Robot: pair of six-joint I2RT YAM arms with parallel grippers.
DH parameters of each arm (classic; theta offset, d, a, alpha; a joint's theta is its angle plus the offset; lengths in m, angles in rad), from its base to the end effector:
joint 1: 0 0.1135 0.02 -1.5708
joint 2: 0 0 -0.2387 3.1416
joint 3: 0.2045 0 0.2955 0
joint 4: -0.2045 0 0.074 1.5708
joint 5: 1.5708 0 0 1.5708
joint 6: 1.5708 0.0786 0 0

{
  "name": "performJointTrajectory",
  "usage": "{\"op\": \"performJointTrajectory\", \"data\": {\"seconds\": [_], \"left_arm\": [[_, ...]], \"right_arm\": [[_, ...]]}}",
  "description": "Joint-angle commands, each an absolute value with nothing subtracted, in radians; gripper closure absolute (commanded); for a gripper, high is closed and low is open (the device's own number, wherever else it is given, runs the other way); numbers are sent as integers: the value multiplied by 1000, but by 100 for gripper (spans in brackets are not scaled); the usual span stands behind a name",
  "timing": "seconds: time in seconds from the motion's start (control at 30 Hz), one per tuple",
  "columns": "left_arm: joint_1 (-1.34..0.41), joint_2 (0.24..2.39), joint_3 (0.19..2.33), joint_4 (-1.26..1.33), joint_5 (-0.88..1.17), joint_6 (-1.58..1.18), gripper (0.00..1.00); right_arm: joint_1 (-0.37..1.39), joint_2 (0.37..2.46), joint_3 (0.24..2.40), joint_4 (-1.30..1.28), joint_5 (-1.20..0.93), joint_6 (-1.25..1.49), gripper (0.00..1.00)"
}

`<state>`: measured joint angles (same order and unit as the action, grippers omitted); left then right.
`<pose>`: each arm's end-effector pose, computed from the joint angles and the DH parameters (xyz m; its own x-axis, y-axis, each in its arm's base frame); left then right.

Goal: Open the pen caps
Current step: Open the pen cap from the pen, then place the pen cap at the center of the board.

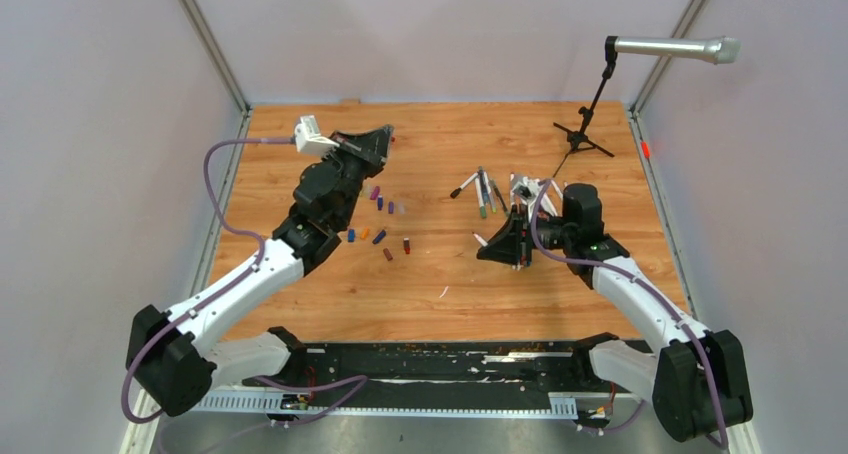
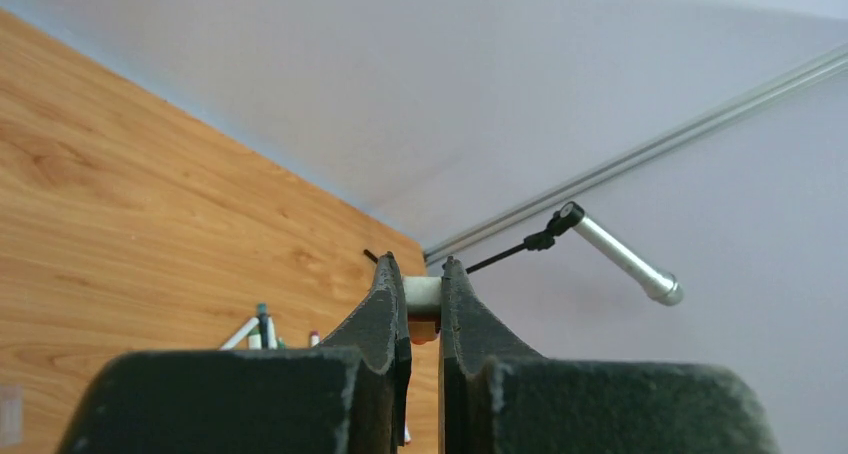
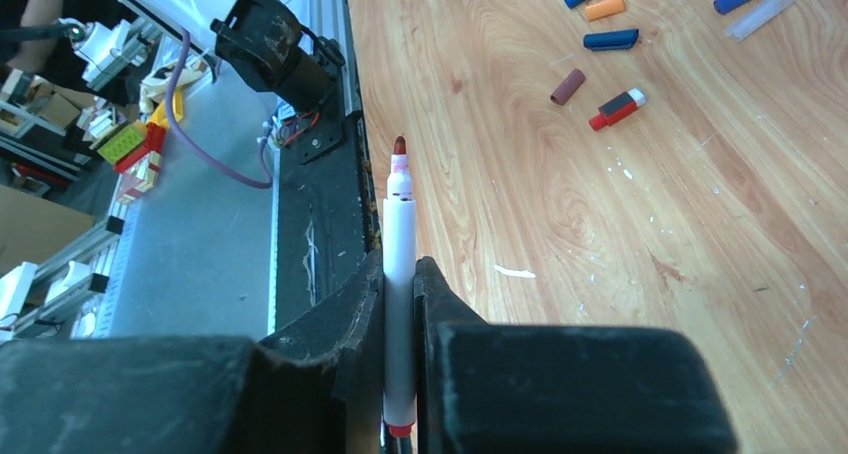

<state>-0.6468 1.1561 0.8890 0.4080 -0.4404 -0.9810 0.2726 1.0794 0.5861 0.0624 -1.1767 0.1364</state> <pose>0.3094 -0.1917 0.3339 -0.1108 -0.8584 -0.5009 0.2090 0.4726 -0.8561 0.2552 0.1467 0.1963 -0.5225 -0.0918 -0.8477 -0.8482 0.1579 0.5056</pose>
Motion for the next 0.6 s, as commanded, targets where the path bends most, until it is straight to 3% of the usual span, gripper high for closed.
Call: {"op": "performJointTrajectory", "data": {"seconds": [0.0,0.23,0.47,0.57], "left_arm": [[-645,1107,855,410,-429,-938,100],[-622,1038,733,244,-193,-948,100],[-621,1089,706,-17,-31,-914,100],[-620,1172,710,-76,47,-897,95]], "right_arm": [[268,1060,623,-40,-1170,19,100],[172,996,696,-321,-1108,-379,100],[86,976,705,-377,-1070,-453,100],[76,984,698,-375,-1060,-459,100]]}}
